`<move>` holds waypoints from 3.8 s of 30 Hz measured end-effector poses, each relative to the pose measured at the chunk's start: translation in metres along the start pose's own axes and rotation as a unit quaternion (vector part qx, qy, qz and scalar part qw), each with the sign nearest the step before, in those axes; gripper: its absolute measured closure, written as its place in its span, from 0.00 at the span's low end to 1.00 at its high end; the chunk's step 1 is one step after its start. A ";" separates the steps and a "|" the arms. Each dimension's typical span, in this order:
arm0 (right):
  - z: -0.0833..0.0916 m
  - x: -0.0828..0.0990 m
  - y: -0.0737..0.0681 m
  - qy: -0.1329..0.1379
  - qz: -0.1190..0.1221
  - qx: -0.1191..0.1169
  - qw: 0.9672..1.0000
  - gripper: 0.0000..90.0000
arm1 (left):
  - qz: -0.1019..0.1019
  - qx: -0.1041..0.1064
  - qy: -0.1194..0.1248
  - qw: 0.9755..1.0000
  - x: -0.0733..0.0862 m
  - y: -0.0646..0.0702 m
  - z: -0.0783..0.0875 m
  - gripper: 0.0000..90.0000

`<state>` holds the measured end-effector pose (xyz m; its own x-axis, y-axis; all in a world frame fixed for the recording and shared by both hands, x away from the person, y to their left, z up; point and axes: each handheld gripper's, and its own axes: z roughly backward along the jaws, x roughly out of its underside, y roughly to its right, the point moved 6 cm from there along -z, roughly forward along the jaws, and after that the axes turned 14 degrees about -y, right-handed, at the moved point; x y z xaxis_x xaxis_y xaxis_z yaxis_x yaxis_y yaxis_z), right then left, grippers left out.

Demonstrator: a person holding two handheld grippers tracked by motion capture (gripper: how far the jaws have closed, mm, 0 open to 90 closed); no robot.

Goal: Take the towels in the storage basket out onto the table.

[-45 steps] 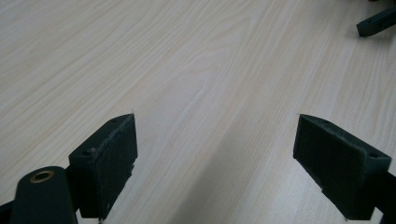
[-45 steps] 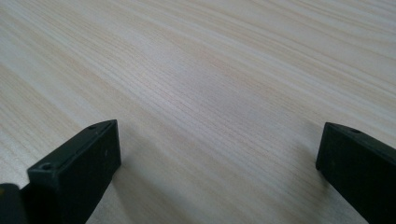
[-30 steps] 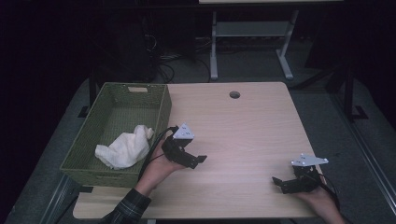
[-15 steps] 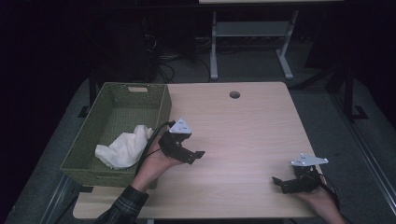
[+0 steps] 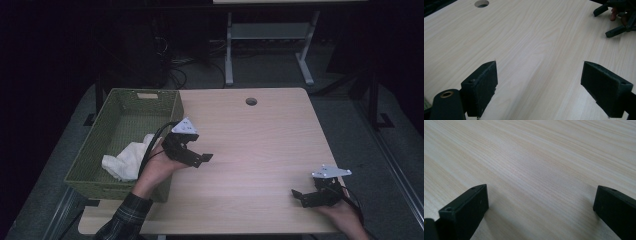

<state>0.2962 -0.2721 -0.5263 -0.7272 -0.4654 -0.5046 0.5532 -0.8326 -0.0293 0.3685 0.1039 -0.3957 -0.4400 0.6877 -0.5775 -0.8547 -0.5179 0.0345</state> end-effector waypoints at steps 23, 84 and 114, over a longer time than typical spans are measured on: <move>0.000 0.000 0.000 0.000 0.000 0.000 1.000 0.00 | 0.033 -0.030 0.006 0.999 0.019 -0.036 0.031 0.15; 0.000 0.000 0.000 0.000 0.000 0.000 1.000 0.00 | 0.126 -0.120 -0.073 0.982 0.122 -0.136 0.030 0.15; 0.000 0.000 0.000 0.000 0.000 0.000 1.000 0.00 | 0.194 -0.104 -0.154 0.963 0.140 -0.140 0.023 0.88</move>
<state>0.2960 -0.2720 -0.5263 -0.7276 -0.4649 -0.5045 0.5529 -0.8327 -0.0299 0.4201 0.2838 -0.4624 -0.8031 0.5237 -0.2840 -0.5502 -0.8349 0.0162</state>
